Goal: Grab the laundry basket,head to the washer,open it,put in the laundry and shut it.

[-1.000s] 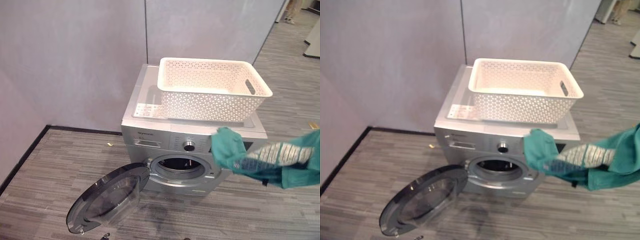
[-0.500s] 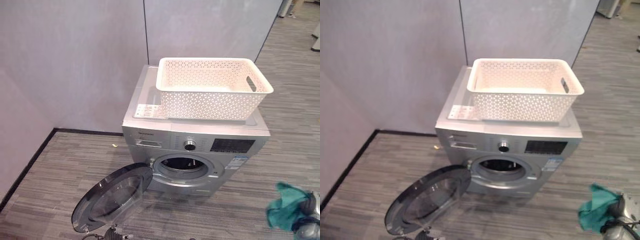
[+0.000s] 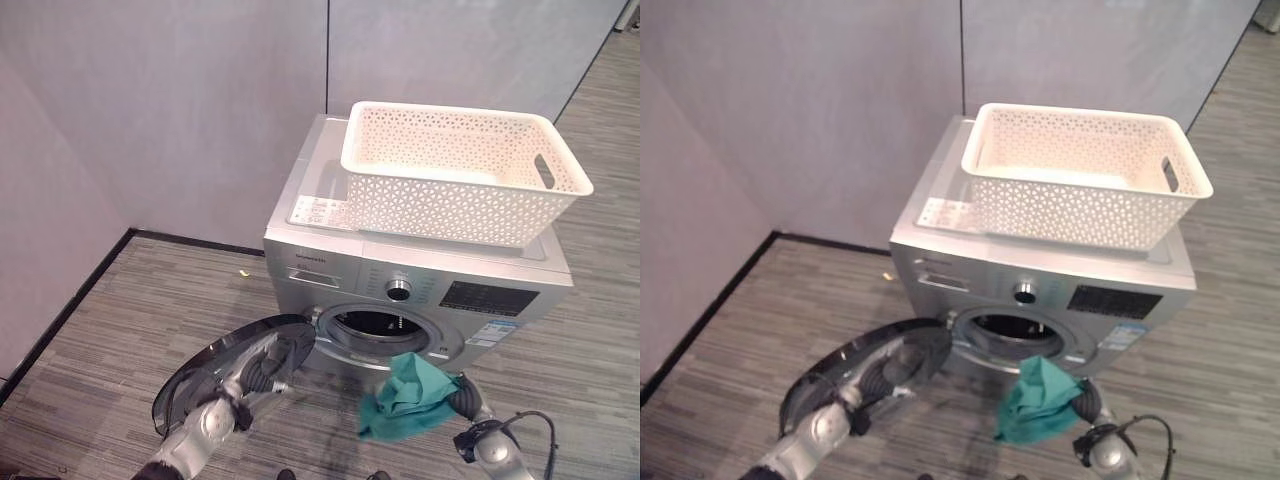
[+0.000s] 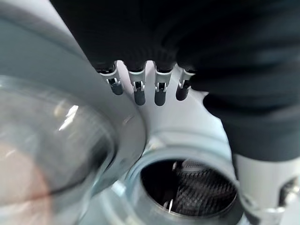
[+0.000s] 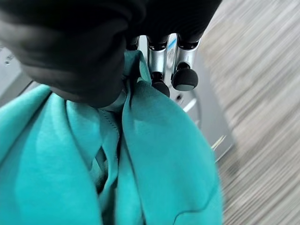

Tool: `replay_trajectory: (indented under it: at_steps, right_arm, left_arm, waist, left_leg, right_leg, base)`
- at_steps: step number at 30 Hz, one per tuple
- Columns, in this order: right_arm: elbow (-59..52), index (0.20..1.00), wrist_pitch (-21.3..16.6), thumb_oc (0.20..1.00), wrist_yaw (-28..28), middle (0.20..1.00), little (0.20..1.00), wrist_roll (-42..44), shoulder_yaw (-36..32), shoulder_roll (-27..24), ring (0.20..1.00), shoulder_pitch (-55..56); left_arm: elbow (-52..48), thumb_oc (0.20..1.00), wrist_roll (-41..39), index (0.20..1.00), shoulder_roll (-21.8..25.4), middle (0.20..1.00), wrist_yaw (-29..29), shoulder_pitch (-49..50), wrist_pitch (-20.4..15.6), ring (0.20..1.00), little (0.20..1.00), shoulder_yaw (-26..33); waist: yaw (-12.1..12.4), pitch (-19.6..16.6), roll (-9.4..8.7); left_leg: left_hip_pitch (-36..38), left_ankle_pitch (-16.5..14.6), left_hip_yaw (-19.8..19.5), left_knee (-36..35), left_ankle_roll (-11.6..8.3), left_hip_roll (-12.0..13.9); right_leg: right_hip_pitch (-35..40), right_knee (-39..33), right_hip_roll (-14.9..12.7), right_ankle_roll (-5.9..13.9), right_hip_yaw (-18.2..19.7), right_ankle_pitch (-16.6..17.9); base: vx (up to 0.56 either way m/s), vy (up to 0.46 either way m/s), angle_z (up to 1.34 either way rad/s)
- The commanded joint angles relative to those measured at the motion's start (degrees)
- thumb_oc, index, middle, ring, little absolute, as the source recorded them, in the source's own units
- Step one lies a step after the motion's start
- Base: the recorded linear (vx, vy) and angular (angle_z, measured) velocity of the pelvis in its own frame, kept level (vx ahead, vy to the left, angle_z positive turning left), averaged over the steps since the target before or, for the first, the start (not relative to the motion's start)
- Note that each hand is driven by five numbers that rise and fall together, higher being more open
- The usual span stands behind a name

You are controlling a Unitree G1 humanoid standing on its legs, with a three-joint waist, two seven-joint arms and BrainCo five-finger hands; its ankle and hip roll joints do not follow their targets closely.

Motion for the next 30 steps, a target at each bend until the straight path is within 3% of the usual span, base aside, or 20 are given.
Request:
replay_trajectory:
  at_steps: [1, 7, 10, 14, 17, 22, 30]
  right_arm:
    - [-5.76, 0.200, -2.91, 0.200, 1.05, 0.200, 0.200, 4.25, -0.34, -0.56, 0.200, -1.75]
    - [-13.34, 0.200, -2.78, 0.200, 1.62, 0.200, 0.200, 9.42, 2.36, -1.17, 0.200, -6.50]
    - [-19.29, 0.200, -3.56, 0.200, 1.47, 0.200, 0.200, 10.96, 3.22, -2.32, 0.200, -9.01]
    - [-19.33, 0.200, -3.53, 0.200, 1.48, 0.200, 0.200, 10.97, 3.17, -2.35, 0.200, -9.04]
    - [-24.38, 0.200, -4.26, 0.200, 1.26, 0.200, 0.200, 12.43, 4.14, -2.68, 0.200, -10.65]
    - [-37.11, 0.200, -7.13, 0.200, 0.87, 0.200, 0.200, 23.14, 6.61, -3.45, 0.200, -15.12]
    - [-42.23, 0.200, -9.29, 0.200, 0.42, 0.200, 0.200, 30.68, 7.59, -3.94, 0.200, -19.10]
  left_arm:
    - [0.81, 1.000, -3.80, 1.000, -0.89, 1.000, 2.62, -6.52, -0.57, 1.000, 1.000, 2.38]
    - [0.90, 1.000, -11.09, 1.000, -5.20, 1.000, 0.94, -12.46, 1.80, 1.000, 1.000, 0.91]
    - [3.25, 1.000, -11.03, 1.000, -6.87, 1.000, 0.91, -14.75, 2.17, 1.000, 1.000, -1.45]
    - [3.33, 1.000, -11.02, 1.000, -6.93, 1.000, 0.94, -14.85, 2.13, 1.000, 1.000, -1.46]
    - [7.66, 1.000, -12.34, 1.000, -9.94, 1.000, 1.83, -16.70, 2.54, 1.000, 1.000, -2.95]
    - [13.72, 1.000, -15.74, 1.000, -17.00, 1.000, 1.94, -19.70, 3.29, 1.000, 1.000, -9.59]
    - [9.55, 1.000, -17.00, 1.000, -18.43, 1.000, 1.26, -20.12, 2.06, 1.000, 1.000, -14.71]
  waist:
    - [-1.01, -0.86, -2.92]
    - [-1.76, -0.64, -2.77]
    - [-2.30, -0.47, -2.81]
    - [-2.32, -0.58, -2.73]
    - [-2.79, -0.35, -2.97]
    - [-3.54, 0.46, -4.10]
    - [-3.34, 0.69, -4.68]
  left_leg:
    - [-5.17, -0.46, -0.69, 0.19, -1.64, -1.03]
    - [-4.91, -0.72, 0.08, 0.19, -1.43, -0.95]
    - [-4.78, -0.88, 0.55, 0.19, -1.38, -0.88]
    - [-5.07, -0.69, 0.51, 0.19, -1.34, -0.85]
    - [-4.98, -0.72, 0.99, 0.19, -1.28, -0.69]
    - [-5.03, -0.72, 1.73, 0.19, -1.30, -0.22]
    - [-5.73, -0.26, 1.77, 0.19, -1.39, 0.32]
  right_leg:
    - [6.43, 1.36, -1.34, 2.09, -3.72, -6.81]
    - [6.01, 1.34, -1.44, 2.17, -2.81, -6.70]
    - [5.63, 1.32, -1.48, 2.28, -2.15, -6.55]
    - [5.39, 1.26, -1.44, 2.24, -2.19, -6.37]
    - [5.20, 1.28, -1.36, 2.20, -1.71, -6.30]
    - [4.57, 1.48, -1.13, 2.07, -1.00, -6.17]
    - [4.12, 1.17, -0.67, 1.78, -1.00, -5.84]
  base:
    - [0.00, 0.000, 0.00]
    - [0.00, 0.005, 0.00]
    - [-0.01, 0.028, -0.05]
    - [0.00, 0.002, -0.08]
    - [0.00, 0.000, 0.00]
    - [-0.02, -0.010, -0.04]
    - [-0.01, -0.013, -0.03]
